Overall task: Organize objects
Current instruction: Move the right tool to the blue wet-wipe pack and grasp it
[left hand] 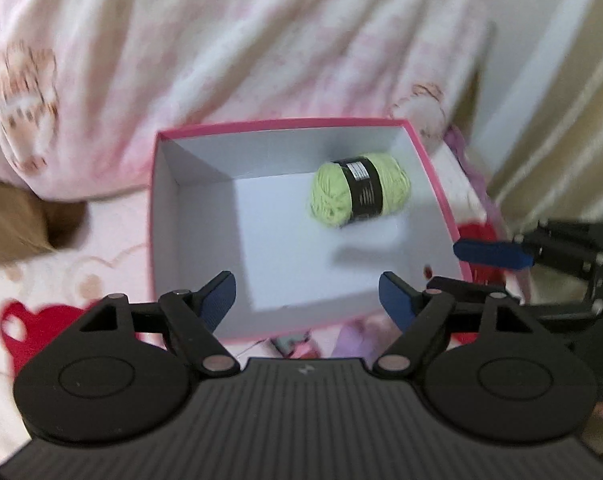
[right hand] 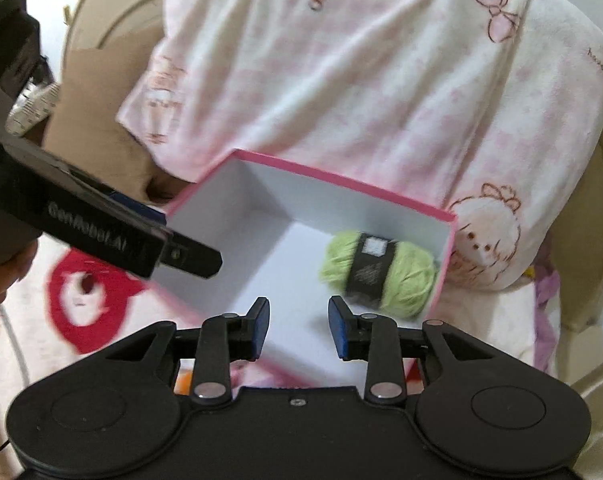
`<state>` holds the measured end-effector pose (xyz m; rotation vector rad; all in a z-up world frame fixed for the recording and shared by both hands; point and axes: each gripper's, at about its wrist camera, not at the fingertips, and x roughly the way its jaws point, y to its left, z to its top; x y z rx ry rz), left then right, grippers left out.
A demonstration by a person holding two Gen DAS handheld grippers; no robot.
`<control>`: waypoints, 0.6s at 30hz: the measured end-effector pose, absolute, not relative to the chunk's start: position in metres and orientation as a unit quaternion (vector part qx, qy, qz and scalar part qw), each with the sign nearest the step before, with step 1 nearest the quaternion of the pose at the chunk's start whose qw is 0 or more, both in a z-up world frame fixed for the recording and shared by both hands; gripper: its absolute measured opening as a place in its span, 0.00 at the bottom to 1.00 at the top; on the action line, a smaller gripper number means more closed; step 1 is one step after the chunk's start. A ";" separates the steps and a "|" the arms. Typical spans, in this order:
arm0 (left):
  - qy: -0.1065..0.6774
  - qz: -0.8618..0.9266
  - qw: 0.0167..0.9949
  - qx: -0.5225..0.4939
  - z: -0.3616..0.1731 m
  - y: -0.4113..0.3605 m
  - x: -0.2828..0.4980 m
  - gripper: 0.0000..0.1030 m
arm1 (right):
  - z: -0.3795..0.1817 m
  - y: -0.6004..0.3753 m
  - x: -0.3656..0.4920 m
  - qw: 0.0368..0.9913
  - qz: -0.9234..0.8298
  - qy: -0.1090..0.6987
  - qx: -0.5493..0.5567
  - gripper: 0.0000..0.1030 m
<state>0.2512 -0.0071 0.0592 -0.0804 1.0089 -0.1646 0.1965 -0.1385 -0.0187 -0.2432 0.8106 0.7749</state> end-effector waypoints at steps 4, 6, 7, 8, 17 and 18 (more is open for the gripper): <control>0.473 -0.096 0.876 0.007 0.089 -0.005 0.218 0.82 | 0.001 -0.145 0.168 0.831 0.377 0.399 -0.090 0.48; 0.472 -0.098 0.876 0.010 0.101 0.000 0.204 0.84 | 0.009 -0.148 0.155 0.824 0.385 0.406 -0.084 0.53; 0.474 -0.103 0.874 0.006 0.104 0.004 0.197 0.84 | 0.012 -0.149 0.149 0.821 0.390 0.408 -0.083 0.54; 0.477 -0.110 0.872 -0.001 0.106 0.007 0.191 0.85 | 0.014 -0.150 0.142 0.818 0.394 0.411 -0.080 0.56; 0.497 -0.078 0.865 0.004 0.069 0.027 0.135 0.88 | 0.006 -0.140 0.092 0.783 0.437 0.438 -0.065 0.63; 0.500 -0.076 0.863 0.001 0.064 0.029 0.130 0.88 | 0.003 -0.137 0.088 0.779 0.440 0.443 -0.064 0.64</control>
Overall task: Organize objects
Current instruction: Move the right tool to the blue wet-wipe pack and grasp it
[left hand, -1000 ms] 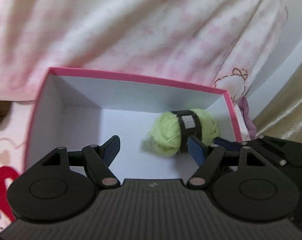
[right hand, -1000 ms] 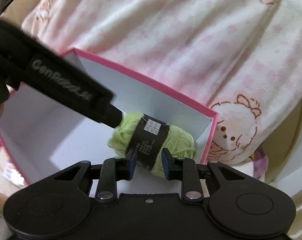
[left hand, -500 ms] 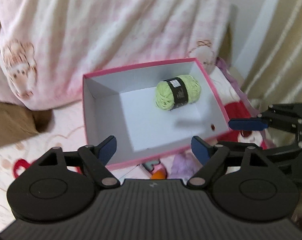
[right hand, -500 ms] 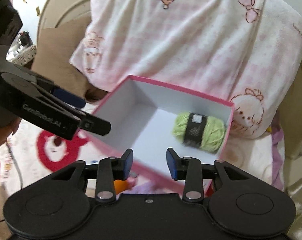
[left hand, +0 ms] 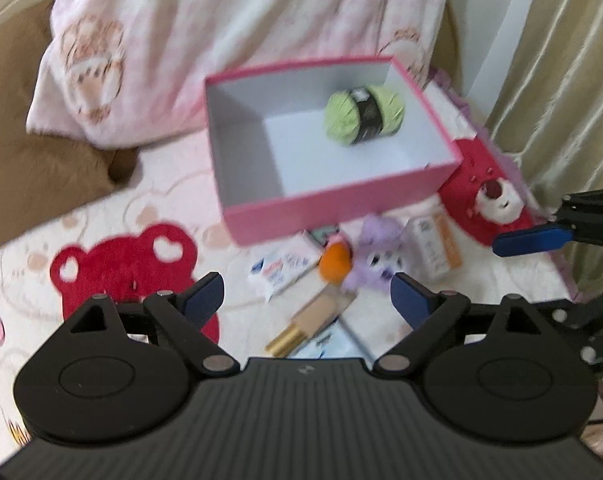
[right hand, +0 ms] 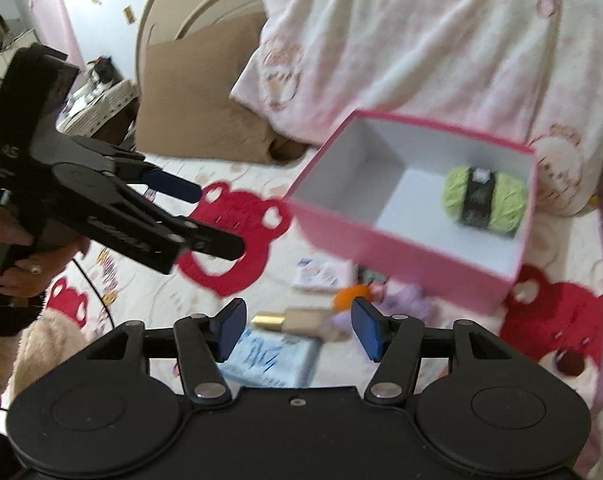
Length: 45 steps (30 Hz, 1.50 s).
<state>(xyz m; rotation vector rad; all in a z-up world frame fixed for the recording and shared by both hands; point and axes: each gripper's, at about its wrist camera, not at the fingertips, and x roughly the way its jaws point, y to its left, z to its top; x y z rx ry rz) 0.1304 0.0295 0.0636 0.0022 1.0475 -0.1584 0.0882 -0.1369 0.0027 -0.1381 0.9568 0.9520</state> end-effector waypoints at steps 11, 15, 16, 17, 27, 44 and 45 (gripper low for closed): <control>0.534 -0.046 0.840 -0.083 -0.027 0.051 0.098 0.89 | -0.070 -0.104 0.057 0.758 0.449 0.464 -0.092 0.75; 0.547 -0.032 0.832 -0.090 -0.060 0.058 0.090 0.89 | -0.101 -0.095 0.054 0.754 0.442 0.476 -0.097 0.75; 0.549 -0.024 0.831 -0.086 -0.068 0.059 0.088 0.89 | -0.109 -0.093 0.055 0.752 0.440 0.482 -0.094 0.75; 0.553 -0.011 0.830 -0.077 -0.077 0.060 0.086 0.89 | -0.116 -0.091 0.055 0.750 0.437 0.488 -0.092 0.75; 0.564 0.012 0.821 -0.090 -0.118 0.063 0.084 0.87 | -0.165 -0.082 0.065 0.743 0.417 0.518 -0.072 0.75; 0.541 -0.029 0.826 -0.153 -0.105 0.050 0.068 0.38 | -0.173 -0.078 0.053 0.745 0.398 0.528 -0.087 0.36; 0.540 -0.036 0.826 -0.155 -0.100 0.049 0.066 0.38 | -0.168 -0.080 0.050 0.746 0.396 0.527 -0.094 0.36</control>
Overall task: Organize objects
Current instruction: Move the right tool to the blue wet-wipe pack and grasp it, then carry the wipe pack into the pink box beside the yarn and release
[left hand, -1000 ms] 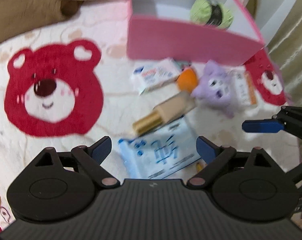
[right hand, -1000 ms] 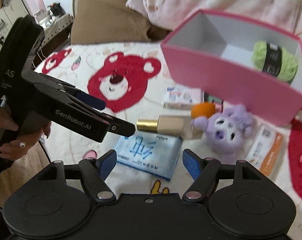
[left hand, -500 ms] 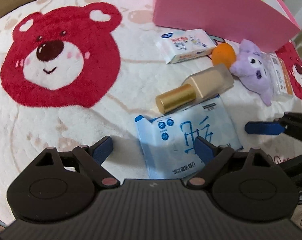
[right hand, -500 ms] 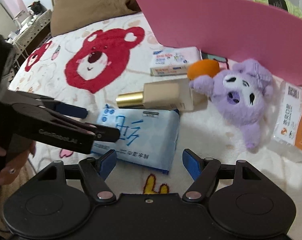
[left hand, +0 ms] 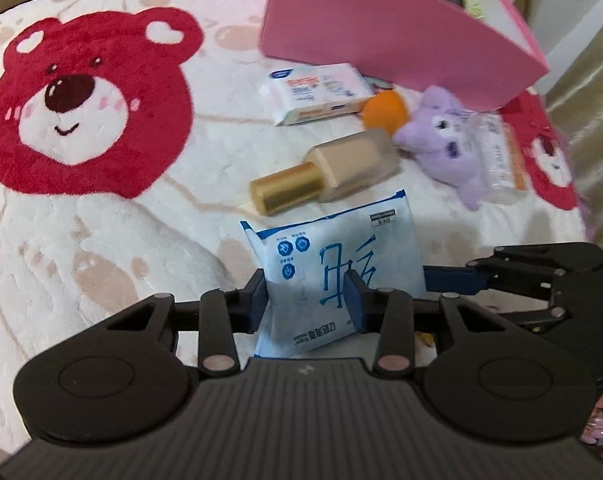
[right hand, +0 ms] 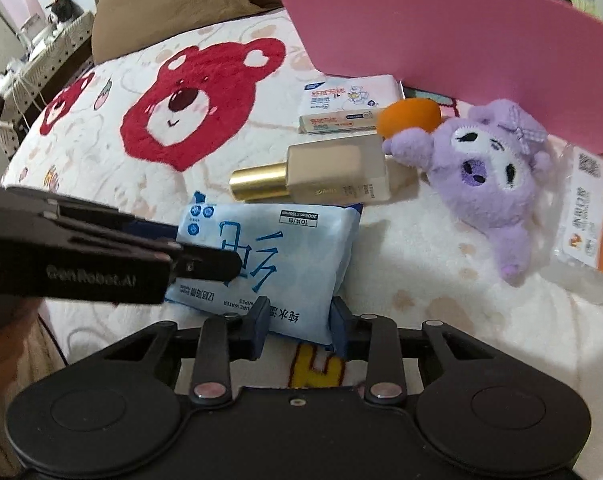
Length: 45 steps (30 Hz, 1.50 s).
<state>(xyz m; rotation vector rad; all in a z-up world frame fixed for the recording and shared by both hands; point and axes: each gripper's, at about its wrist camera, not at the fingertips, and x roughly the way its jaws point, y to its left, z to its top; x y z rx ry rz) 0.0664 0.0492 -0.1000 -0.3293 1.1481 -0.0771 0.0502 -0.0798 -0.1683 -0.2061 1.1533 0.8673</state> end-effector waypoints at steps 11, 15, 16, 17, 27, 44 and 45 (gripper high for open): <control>0.493 -0.082 0.851 -0.159 -0.039 0.029 0.053 0.38 | -0.097 -0.112 0.040 0.794 0.385 0.459 -0.104 0.45; 0.468 -0.089 0.866 -0.151 -0.010 0.023 0.060 0.38 | -0.072 -0.115 0.043 0.811 0.381 0.428 -0.117 0.45; 0.461 -0.090 0.870 -0.151 -0.003 0.023 0.063 0.38 | -0.064 -0.116 0.045 0.815 0.379 0.421 -0.117 0.45; 0.452 -0.092 0.874 -0.152 0.007 0.023 0.067 0.38 | -0.056 -0.118 0.048 0.820 0.378 0.414 -0.115 0.46; 0.409 -0.117 0.895 -0.137 0.076 0.005 0.108 0.38 | -0.002 -0.145 0.081 0.847 0.360 0.385 -0.069 0.49; 0.436 -0.082 0.882 -0.159 0.023 -0.016 0.245 0.38 | -0.042 -0.134 0.234 0.835 0.315 0.441 -0.093 0.49; 0.442 -0.082 0.878 -0.162 0.016 -0.014 0.253 0.38 | -0.048 -0.131 0.240 0.830 0.314 0.451 -0.096 0.49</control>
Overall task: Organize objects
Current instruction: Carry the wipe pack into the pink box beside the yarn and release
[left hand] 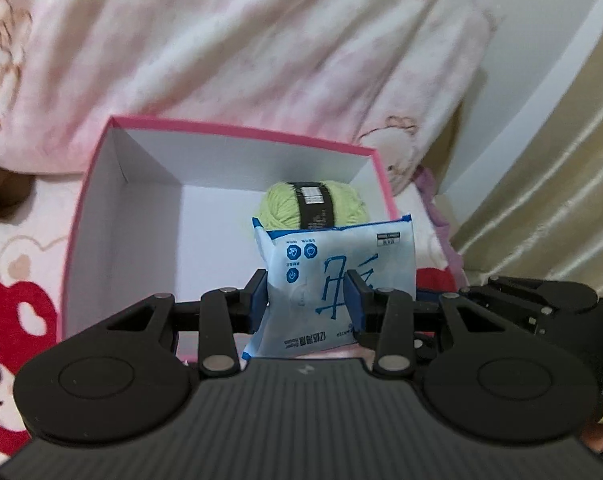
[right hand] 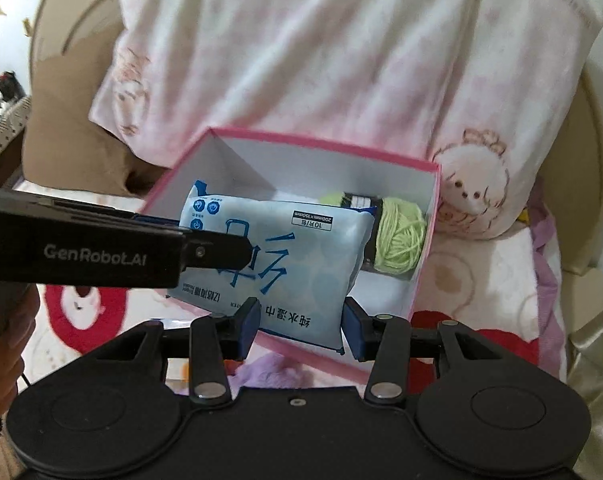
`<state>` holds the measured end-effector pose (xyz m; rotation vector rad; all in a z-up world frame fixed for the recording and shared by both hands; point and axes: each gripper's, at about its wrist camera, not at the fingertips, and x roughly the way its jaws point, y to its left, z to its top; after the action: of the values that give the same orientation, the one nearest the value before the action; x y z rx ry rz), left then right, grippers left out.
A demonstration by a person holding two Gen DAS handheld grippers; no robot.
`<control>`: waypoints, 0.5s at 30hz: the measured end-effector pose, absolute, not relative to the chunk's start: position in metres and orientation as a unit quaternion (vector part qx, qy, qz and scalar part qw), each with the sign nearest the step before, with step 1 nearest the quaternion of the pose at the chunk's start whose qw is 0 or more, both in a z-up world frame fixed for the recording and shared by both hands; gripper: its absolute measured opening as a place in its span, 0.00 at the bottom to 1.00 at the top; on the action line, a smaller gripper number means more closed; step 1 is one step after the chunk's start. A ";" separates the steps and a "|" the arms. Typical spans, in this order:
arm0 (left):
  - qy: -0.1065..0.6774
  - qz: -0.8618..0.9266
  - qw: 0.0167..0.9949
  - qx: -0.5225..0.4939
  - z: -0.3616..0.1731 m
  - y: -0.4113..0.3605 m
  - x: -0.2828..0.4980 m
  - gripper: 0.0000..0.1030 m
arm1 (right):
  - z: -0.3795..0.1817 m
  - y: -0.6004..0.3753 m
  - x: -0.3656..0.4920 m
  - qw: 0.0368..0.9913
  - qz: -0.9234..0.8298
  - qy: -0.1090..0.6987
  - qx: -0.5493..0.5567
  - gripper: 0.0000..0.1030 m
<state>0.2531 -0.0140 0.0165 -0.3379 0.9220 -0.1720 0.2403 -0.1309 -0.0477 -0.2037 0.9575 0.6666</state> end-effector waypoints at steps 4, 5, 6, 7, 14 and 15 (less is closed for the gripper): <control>0.478 -0.086 0.855 -0.183 -0.013 -0.005 0.282 0.38 | -0.069 -0.119 0.264 0.810 0.304 0.490 -0.104 0.49; 0.484 -0.085 0.850 -0.190 -0.020 -0.002 0.287 0.38 | -0.073 -0.116 0.269 0.808 0.300 0.495 -0.107 0.49; 0.488 -0.085 0.846 -0.196 -0.025 0.000 0.292 0.38 | -0.077 -0.111 0.273 0.805 0.297 0.501 -0.114 0.49; 0.493 -0.085 0.842 -0.202 -0.031 0.002 0.295 0.38 | -0.079 -0.107 0.276 0.802 0.294 0.506 -0.121 0.49; 0.521 -0.092 0.816 -0.232 -0.060 0.008 0.311 0.38 | -0.092 -0.091 0.289 0.784 0.264 0.539 -0.156 0.49; 0.523 -0.093 0.815 -0.233 -0.063 0.007 0.313 0.38 | -0.094 -0.090 0.291 0.782 0.260 0.543 -0.160 0.49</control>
<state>0.3133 0.0068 -0.0633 -0.4972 1.1154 -0.1985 0.2906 -0.0897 -0.0944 -0.3466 1.1730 0.5618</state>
